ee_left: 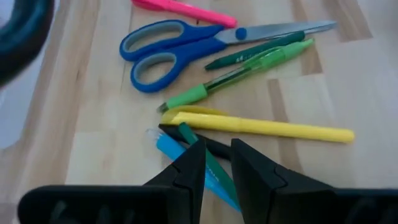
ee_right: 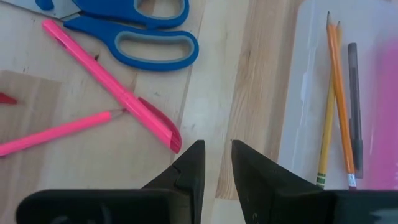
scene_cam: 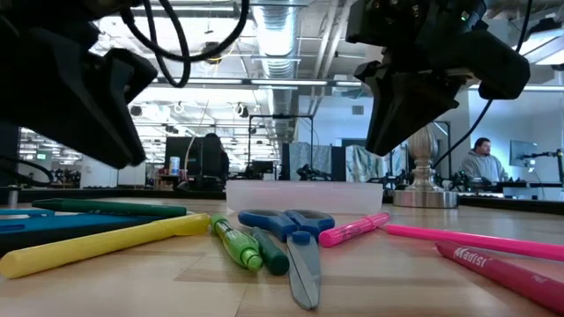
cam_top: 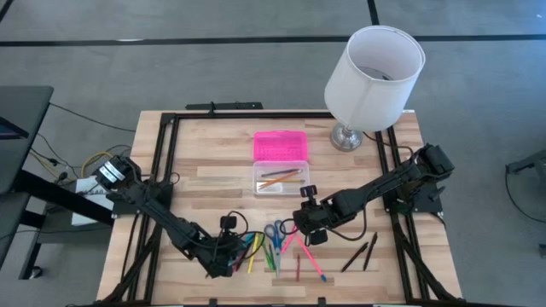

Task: Pick & place school supplies into a supply box
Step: Put the right green crayon into the supply box

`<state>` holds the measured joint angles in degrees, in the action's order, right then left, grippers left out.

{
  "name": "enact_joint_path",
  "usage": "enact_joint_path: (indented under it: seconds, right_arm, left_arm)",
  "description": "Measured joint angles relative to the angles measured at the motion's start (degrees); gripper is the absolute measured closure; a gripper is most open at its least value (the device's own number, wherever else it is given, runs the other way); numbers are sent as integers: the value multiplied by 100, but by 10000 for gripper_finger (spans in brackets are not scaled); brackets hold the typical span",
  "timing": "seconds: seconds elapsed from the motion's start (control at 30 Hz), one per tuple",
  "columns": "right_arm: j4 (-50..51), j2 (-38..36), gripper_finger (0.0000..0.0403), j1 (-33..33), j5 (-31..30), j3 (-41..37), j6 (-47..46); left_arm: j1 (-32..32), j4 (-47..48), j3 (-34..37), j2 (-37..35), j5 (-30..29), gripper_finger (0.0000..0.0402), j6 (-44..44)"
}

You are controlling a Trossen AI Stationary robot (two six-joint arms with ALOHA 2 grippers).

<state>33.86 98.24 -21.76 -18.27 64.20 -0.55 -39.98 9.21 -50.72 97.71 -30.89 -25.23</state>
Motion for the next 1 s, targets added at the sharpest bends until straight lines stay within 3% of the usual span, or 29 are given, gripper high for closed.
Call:
enact_joint_path:
  seconds: [0.63,1.0]
  right_arm:
    - [-26,0,331,0,16,0,-101]
    - [-89,0,331,0,14,0,-99]
  left_arm:
    - [168,88,4,283,50,329,-571]
    - [176,185,4,275,174,282,-726]
